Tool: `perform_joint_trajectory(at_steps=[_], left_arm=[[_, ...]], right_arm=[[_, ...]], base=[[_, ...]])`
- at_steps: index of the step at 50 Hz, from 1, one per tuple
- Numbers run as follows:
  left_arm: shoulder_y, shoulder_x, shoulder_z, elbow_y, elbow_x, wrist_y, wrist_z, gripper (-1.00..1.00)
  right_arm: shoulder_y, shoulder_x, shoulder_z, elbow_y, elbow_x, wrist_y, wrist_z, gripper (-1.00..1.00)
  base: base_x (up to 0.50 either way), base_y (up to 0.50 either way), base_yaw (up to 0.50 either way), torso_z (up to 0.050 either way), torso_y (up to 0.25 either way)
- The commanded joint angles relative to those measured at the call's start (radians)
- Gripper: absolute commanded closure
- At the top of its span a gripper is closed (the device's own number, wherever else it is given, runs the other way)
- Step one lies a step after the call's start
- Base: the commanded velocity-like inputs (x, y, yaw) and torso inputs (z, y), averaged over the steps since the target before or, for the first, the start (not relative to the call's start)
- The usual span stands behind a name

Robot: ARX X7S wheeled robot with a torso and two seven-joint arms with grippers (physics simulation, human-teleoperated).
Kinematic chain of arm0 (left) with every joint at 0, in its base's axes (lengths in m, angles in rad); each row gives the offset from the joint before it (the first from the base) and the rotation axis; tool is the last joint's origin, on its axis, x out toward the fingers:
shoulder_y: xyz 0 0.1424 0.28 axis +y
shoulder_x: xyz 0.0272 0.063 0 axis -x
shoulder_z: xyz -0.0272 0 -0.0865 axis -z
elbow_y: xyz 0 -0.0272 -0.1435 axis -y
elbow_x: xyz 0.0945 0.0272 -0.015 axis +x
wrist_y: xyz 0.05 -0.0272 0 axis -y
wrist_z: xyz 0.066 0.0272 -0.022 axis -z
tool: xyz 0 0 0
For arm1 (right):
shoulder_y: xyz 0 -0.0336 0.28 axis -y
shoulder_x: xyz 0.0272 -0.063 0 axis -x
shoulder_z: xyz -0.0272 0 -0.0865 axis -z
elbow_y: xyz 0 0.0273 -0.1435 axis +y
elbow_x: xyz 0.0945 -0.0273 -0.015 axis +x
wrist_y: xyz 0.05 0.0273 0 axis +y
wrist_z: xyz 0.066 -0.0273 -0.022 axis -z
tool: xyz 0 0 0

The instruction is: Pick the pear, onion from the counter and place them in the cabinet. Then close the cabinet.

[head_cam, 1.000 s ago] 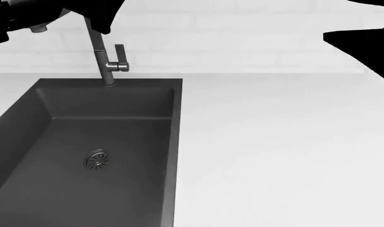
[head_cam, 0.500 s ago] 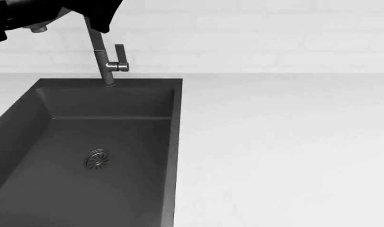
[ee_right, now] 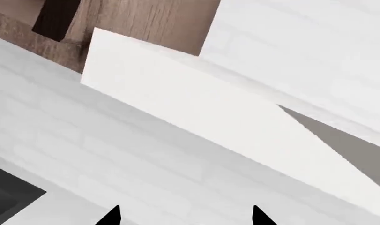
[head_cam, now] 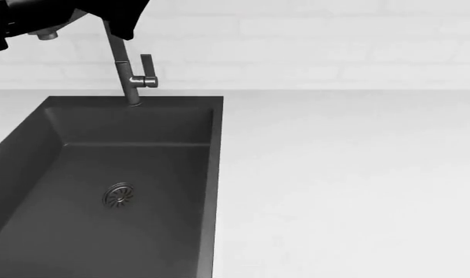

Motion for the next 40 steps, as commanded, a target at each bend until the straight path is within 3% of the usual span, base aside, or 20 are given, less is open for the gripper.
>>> perform_joint_trajectory(at_steps=[1,22,34,40], left_arm=[[0.001,0.000,0.002,0.000,-0.003,0.002,-0.002,-1.00],[0.000,-0.002,0.008,-0.008,-0.002,0.015,0.002,-1.00],[-0.009,-0.001,0.010,-0.008,-0.006,0.011,-0.001,-1.00],[-0.012,-0.001,0.011,-0.010,-0.008,0.011,-0.001,-1.00]], right_arm=[[0.053,-0.016,0.010,0.026,-0.045,0.019,0.058,-1.00],[0.184,-0.067,0.012,0.048,-0.084,-0.084,-0.033,-1.00],[0.292,-0.141,-0.024,0.135,-0.190,-0.178,-0.107,-1.00],[0.303,-0.212,0.046,0.156,-0.343,-0.176,-0.208,-1.00]], base=[[0.00,0.00,0.00,0.000,0.000],[0.00,0.00,0.00,0.000,0.000],[0.00,0.00,0.00,0.000,0.000],[0.00,0.00,0.00,0.000,0.000]])
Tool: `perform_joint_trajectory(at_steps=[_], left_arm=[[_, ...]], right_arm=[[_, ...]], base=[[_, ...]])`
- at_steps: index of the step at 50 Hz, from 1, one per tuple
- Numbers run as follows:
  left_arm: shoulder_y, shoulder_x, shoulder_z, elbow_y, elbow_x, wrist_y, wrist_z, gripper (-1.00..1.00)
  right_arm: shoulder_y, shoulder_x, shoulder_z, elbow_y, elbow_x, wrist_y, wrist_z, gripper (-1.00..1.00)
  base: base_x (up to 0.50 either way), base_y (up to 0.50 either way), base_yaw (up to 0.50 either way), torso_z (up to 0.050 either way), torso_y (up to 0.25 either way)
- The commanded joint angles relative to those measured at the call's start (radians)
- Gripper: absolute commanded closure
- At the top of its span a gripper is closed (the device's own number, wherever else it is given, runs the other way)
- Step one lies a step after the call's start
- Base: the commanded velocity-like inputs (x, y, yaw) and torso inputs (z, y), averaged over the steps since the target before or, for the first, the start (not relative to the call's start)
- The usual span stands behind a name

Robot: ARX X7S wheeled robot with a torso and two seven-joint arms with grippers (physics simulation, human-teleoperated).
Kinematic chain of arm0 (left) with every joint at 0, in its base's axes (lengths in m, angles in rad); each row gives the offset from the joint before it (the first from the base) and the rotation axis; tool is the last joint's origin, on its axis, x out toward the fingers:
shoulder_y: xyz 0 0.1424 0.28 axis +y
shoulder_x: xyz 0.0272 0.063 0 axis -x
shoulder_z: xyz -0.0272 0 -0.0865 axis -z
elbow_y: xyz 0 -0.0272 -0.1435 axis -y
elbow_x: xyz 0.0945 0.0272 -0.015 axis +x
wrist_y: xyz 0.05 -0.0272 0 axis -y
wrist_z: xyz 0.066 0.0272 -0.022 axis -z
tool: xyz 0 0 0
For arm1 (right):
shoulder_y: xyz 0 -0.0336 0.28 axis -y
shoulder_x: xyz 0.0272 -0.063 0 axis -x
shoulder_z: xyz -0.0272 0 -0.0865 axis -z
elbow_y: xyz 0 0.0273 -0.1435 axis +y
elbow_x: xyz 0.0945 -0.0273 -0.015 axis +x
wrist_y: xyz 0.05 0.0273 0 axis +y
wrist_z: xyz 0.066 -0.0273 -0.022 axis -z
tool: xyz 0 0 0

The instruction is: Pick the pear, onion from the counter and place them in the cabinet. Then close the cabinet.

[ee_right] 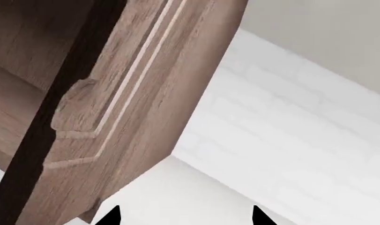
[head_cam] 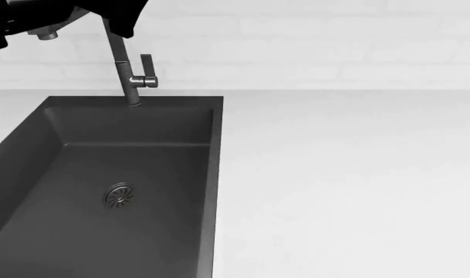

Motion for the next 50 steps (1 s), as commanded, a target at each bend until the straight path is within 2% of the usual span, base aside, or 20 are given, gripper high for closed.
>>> perform_joint_trajectory(at_steps=[1,3,5,13,28,34,41,50], left_arm=[[-0.006,0.000,0.001,-0.002,-0.004,0.000,-0.001,-1.00],[-0.005,-0.002,-0.002,-0.001,-0.006,0.000,-0.002,-1.00],[-0.005,-0.002,-0.002,-0.001,-0.007,0.001,-0.002,-1.00],[0.000,-0.006,-0.004,-0.001,-0.009,0.005,-0.001,-1.00],[0.006,-0.010,-0.008,0.004,-0.019,0.005,-0.007,-1.00],[0.006,-0.011,-0.009,0.004,-0.022,0.005,-0.008,-1.00],[0.006,-0.012,-0.011,0.008,-0.028,0.001,-0.014,-1.00],[0.004,-0.013,-0.007,0.001,-0.027,0.006,-0.011,-1.00]], right_arm=[[0.054,-0.151,0.073,0.052,-0.246,-0.063,-0.207,-1.00],[0.054,-0.245,0.114,0.085,-0.370,-0.112,-0.338,-1.00],[0.052,-0.295,0.133,0.114,-0.417,-0.154,-0.407,-1.00],[0.049,-0.399,0.133,0.197,-0.501,-0.232,-0.556,-1.00],[0.040,-0.482,0.140,0.225,-0.503,-0.297,-0.642,-1.00],[0.052,-0.503,0.231,0.166,-0.536,-0.293,-0.643,-1.00],[0.052,-0.553,0.370,0.088,-0.600,-0.294,-0.720,-1.00],[0.052,-0.607,0.464,0.023,-0.647,-0.302,-0.828,-1.00]], base=[[0.00,0.00,0.00,0.000,0.000],[0.00,0.00,0.00,0.000,0.000],[0.00,0.00,0.00,0.000,0.000],[0.00,0.00,0.01,0.003,0.000],[0.00,0.01,0.01,0.002,-0.002],[0.00,0.01,0.02,0.002,-0.002],[0.00,0.01,0.01,0.003,0.000],[0.00,0.01,0.01,0.002,0.000]])
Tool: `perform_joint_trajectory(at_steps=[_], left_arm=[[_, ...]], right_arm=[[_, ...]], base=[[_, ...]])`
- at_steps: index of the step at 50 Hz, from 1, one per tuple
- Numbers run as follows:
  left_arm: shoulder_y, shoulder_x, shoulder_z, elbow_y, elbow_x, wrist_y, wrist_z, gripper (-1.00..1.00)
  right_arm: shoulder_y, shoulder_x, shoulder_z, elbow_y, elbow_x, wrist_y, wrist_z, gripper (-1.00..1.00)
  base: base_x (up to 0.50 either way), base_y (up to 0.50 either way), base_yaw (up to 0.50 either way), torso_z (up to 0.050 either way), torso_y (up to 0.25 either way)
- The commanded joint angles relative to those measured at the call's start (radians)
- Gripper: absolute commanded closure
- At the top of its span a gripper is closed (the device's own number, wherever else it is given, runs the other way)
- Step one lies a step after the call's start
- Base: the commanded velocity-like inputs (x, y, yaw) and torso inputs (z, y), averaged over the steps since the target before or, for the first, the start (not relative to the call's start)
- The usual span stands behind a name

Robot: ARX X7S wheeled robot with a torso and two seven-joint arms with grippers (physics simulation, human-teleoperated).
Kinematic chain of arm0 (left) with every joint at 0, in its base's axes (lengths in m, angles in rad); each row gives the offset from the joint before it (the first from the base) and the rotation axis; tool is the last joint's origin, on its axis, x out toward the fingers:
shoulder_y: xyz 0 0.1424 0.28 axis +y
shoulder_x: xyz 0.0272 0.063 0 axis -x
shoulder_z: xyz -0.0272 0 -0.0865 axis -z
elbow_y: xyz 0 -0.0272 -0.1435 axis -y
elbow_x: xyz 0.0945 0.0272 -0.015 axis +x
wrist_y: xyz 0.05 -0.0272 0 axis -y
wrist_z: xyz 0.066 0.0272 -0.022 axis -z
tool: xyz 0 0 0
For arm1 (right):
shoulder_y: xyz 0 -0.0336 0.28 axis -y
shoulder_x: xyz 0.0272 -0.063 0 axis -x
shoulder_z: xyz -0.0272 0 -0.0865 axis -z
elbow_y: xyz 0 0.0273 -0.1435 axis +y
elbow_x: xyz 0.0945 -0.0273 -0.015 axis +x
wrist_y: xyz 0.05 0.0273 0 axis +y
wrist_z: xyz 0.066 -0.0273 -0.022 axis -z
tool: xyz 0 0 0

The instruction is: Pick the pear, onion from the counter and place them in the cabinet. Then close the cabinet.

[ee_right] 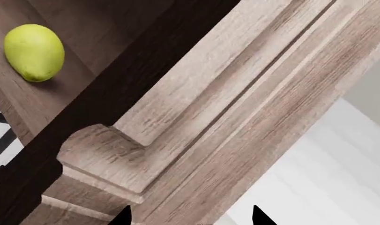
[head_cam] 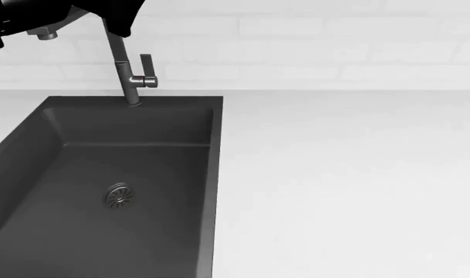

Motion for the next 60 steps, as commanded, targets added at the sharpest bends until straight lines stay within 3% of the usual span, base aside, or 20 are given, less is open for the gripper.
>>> perform_joint_trajectory(at_steps=[1,6,20,27,39,48,60], left_arm=[[-0.002,-0.002,0.001,-0.003,-0.003,0.001,-0.001,-1.00],[-0.004,-0.001,0.000,-0.005,-0.006,0.001,-0.002,-1.00],[-0.003,0.000,0.001,-0.005,-0.011,0.003,-0.005,-1.00],[-0.005,0.000,0.003,-0.006,-0.013,0.003,-0.003,-1.00],[-0.003,-0.002,0.005,0.002,-0.020,-0.001,-0.007,-1.00],[-0.008,-0.002,0.006,0.005,-0.026,-0.006,-0.009,-1.00],[-0.008,-0.004,0.010,0.005,-0.028,-0.004,-0.007,-1.00]], right_arm=[[0.038,-0.192,0.169,-0.337,0.163,0.009,-0.177,-1.00],[0.036,-0.195,0.175,-0.331,0.162,0.082,-0.251,-1.00],[-0.006,-0.153,0.152,-0.376,0.220,0.159,-0.234,-1.00],[0.040,-0.204,0.106,-0.193,0.285,-0.025,-0.263,-1.00],[0.040,-0.215,-0.016,-0.069,0.408,-0.174,-0.266,-1.00],[0.040,-0.220,-0.095,-0.008,0.466,-0.199,-0.266,-1.00],[0.040,-0.214,-0.147,0.018,0.379,-0.198,-0.266,-1.00]], base=[[0.00,0.01,0.01,0.000,0.000],[0.00,0.01,0.01,0.000,0.000],[0.00,0.01,0.01,0.001,0.001],[0.00,0.01,0.01,0.000,0.001],[0.00,0.01,0.01,0.000,0.000],[0.00,0.00,0.00,0.000,0.000],[0.00,0.00,0.00,0.000,-0.005]])
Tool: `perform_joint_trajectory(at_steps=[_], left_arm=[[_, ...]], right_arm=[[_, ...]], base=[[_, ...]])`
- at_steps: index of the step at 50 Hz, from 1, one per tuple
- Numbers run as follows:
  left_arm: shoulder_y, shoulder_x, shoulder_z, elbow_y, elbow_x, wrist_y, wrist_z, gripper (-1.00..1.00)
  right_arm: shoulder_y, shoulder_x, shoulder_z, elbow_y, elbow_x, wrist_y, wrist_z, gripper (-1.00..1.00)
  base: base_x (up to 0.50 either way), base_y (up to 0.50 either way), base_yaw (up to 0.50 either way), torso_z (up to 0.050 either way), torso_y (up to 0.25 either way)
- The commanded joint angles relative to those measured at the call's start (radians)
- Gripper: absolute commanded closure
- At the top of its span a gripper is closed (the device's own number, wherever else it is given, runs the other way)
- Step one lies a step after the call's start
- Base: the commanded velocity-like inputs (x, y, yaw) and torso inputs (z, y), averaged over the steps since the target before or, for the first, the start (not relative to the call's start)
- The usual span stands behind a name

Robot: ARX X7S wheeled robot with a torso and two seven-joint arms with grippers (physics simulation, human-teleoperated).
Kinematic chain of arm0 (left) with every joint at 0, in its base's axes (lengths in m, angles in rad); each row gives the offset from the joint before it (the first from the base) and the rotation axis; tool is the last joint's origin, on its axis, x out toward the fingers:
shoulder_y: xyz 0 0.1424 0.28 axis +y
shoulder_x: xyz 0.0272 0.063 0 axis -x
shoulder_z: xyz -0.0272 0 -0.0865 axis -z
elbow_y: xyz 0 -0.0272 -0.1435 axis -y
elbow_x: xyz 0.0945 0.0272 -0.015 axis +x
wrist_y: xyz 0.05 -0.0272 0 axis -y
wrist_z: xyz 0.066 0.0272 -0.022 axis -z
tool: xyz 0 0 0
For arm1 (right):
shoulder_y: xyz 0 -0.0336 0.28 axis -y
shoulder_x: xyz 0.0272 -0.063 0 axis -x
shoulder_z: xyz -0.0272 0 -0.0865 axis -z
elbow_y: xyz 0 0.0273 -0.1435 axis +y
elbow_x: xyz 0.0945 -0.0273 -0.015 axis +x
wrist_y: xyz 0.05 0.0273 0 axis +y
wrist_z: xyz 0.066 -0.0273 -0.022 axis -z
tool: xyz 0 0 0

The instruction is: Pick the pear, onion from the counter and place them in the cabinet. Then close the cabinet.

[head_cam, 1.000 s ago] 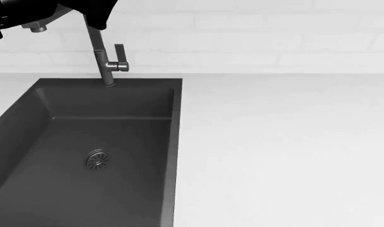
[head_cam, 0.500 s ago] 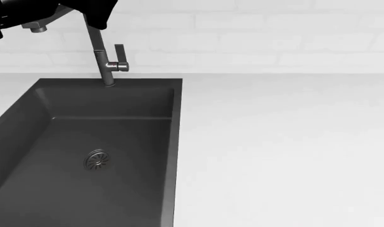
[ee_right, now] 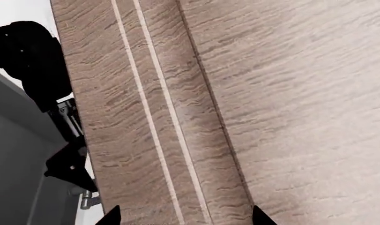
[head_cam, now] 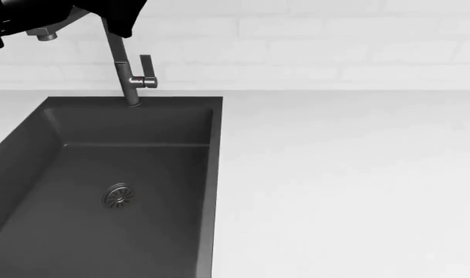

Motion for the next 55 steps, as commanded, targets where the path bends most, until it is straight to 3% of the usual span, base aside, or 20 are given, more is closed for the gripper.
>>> perform_joint_trajectory(at_steps=[1,20,55], left_arm=[[-0.001,-0.001,0.004,0.001,-0.003,0.001,0.001,-1.00],[-0.008,-0.002,0.018,-0.003,0.001,0.008,0.009,-1.00],[-0.013,-0.012,0.019,0.022,-0.014,0.022,0.021,-1.00]], right_arm=[[0.000,-0.053,-0.099,0.033,0.073,0.034,-0.076,-1.00],[0.000,-0.066,-0.151,0.124,-0.033,0.053,-0.076,-1.00],[0.000,-0.099,-0.059,0.201,-0.287,-0.024,-0.076,-1.00]], base=[[0.00,0.00,0.00,0.000,-0.009],[0.00,0.00,0.00,0.000,-0.007],[0.00,0.00,0.00,0.000,-0.032]])
